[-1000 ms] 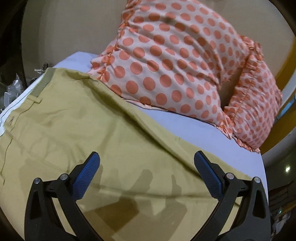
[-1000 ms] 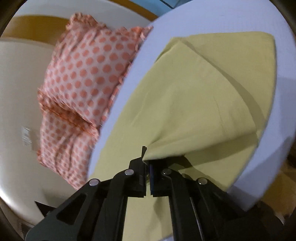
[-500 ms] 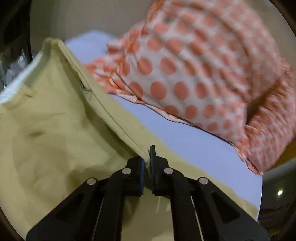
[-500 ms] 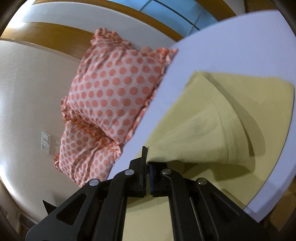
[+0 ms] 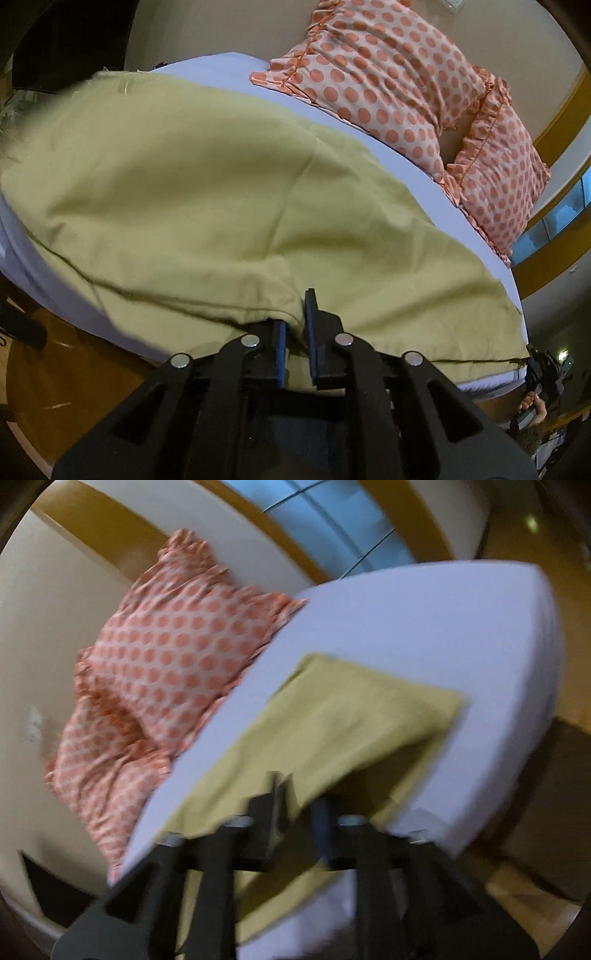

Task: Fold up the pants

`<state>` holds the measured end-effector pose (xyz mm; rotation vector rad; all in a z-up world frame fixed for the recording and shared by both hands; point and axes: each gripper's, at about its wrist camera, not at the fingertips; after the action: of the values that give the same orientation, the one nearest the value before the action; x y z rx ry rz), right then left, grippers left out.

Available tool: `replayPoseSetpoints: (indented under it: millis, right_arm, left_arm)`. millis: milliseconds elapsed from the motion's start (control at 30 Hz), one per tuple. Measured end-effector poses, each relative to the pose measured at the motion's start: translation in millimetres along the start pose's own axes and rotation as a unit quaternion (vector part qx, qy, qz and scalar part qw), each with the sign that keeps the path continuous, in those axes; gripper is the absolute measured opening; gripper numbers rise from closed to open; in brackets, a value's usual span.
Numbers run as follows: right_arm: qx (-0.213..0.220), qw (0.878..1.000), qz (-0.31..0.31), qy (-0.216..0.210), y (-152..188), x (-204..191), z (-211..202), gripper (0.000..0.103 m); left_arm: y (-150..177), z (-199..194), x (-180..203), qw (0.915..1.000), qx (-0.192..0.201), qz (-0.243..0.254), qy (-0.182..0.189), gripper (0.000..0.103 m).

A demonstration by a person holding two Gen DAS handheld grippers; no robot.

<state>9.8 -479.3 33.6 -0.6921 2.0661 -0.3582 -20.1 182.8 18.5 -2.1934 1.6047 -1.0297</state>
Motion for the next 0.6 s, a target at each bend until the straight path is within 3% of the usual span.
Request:
replayPoseSetpoints:
  millis: [33, 133, 267, 367, 433, 500, 600]
  right_arm:
    - [0.028, 1.000, -0.003, 0.010, -1, 6, -8, 0.064]
    - [0.081, 0.995, -0.023, 0.051, -6, 18, -20, 0.064]
    - [0.081, 0.994, -0.021, 0.065, -12, 32, -7, 0.063]
    - [0.091, 0.992, -0.056, 0.074, -6, 23, -2, 0.063]
    - [0.088, 0.992, -0.076, 0.054, 2, 20, -2, 0.055]
    - [0.087, 0.991, -0.090, 0.039, 10, 17, -2, 0.052]
    - [0.080, 0.992, -0.102, 0.010, 17, 13, 2, 0.039]
  left_arm:
    - [5, -3, 2, 1.0000, 0.009, 0.003, -0.002, 0.019]
    - [17, -16, 3, 0.9993, 0.034, 0.013, -0.008, 0.025]
    - [27, -31, -3, 0.9982, 0.058, 0.007, -0.008, 0.034]
    - [28, -47, -14, 0.9958, 0.089, -0.016, -0.016, 0.038]
    - [28, -60, -22, 0.9910, 0.120, -0.034, -0.048, 0.051]
    - [26, -73, -34, 0.9843, 0.152, -0.058, -0.067, 0.057]
    - [23, -83, -52, 0.9777, 0.172, -0.095, -0.076, 0.058]
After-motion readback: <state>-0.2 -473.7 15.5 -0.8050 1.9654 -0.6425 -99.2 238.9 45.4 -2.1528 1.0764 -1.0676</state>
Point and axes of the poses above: each gripper's, at about its wrist camera, not at the fingertips, and z roughly the way its jaws point, x to its right, y to its underside, and after that the axes turned 3 degrees about z, right-handed
